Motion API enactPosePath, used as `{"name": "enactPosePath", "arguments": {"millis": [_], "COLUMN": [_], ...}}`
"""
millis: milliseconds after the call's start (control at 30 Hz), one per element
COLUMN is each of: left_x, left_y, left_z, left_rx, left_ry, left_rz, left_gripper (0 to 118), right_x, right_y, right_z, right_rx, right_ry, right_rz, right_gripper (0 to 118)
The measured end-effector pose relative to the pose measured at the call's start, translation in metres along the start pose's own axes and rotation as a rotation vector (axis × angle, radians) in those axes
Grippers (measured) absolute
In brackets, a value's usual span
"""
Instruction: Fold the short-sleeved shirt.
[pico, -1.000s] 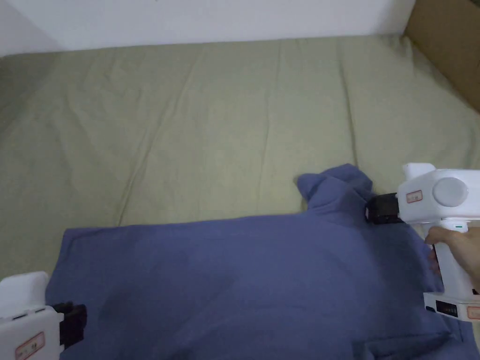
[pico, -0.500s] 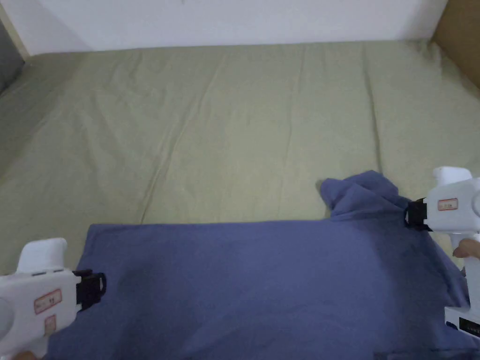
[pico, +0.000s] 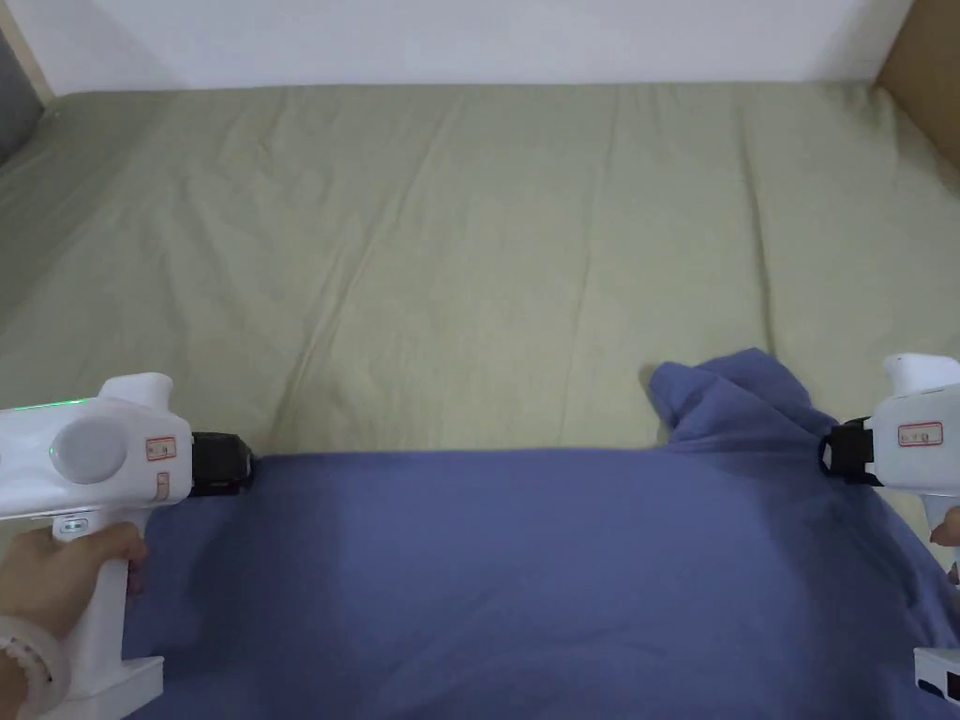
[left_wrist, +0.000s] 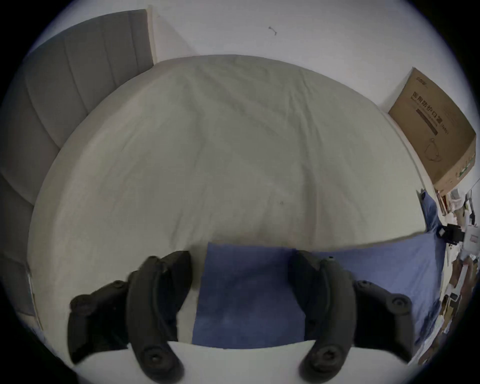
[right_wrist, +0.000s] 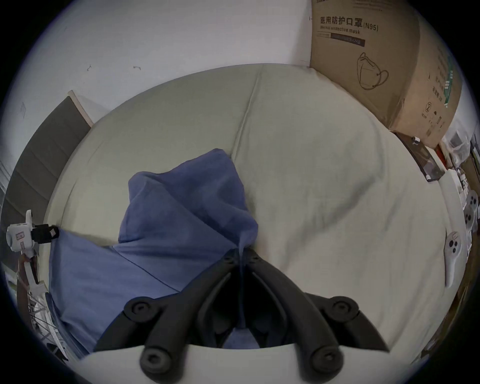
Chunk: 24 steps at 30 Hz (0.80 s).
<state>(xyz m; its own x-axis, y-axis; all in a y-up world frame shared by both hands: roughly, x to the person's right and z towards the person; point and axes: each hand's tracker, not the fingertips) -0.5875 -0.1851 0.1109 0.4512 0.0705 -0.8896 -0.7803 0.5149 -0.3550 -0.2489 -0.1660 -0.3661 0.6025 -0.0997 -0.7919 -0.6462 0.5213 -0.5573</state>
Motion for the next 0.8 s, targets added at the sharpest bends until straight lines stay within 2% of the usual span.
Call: {"name": "enactPosePath", "arguments": {"millis": [33,67,133,200,300,533,667,800], "left_x": [0.001,0.002,0.000,0.003,0.003,-0.006,-0.013,-0.026], "left_y": [0.000,0.000,-0.001,-0.003,-0.005,-0.021,-0.054,-0.103], "left_z": [0.006,0.011,0.020,0.028,0.044,0.124,0.186,0.229], "left_rx": [0.021,0.050,0.026,0.051,0.053,0.136,0.188,0.191], "left_ry": [0.005,0.005,-0.135,-0.056,-0.054,-0.074,-0.095,-0.105], "left_rz": [-0.012,-0.030,0.013,-0.019,-0.049,-0.069,-0.094,-0.102], "left_gripper": [1,0,0,0,0,0,0,0], "right_x": [0.000,-0.001,-0.003,-0.007,-0.007,-0.008,-0.003,0.001], "right_y": [0.000,-0.001,-0.002,-0.002,-0.002,-0.020,-0.053,-0.106], "right_z": [0.000,0.002,0.009,0.019,0.040,0.112,0.165,0.209], "right_rx": [0.000,0.003,0.027,0.055,0.077,0.132,0.164,0.163], "right_ry": [0.000,0.004,0.006,-0.012,0.044,0.055,0.072,0.075], "right_rz": [0.000,0.000,0.001,0.004,-0.034,0.000,-0.001,0.031], "right_gripper": [2,2,1,1,1,1,1,1]}}
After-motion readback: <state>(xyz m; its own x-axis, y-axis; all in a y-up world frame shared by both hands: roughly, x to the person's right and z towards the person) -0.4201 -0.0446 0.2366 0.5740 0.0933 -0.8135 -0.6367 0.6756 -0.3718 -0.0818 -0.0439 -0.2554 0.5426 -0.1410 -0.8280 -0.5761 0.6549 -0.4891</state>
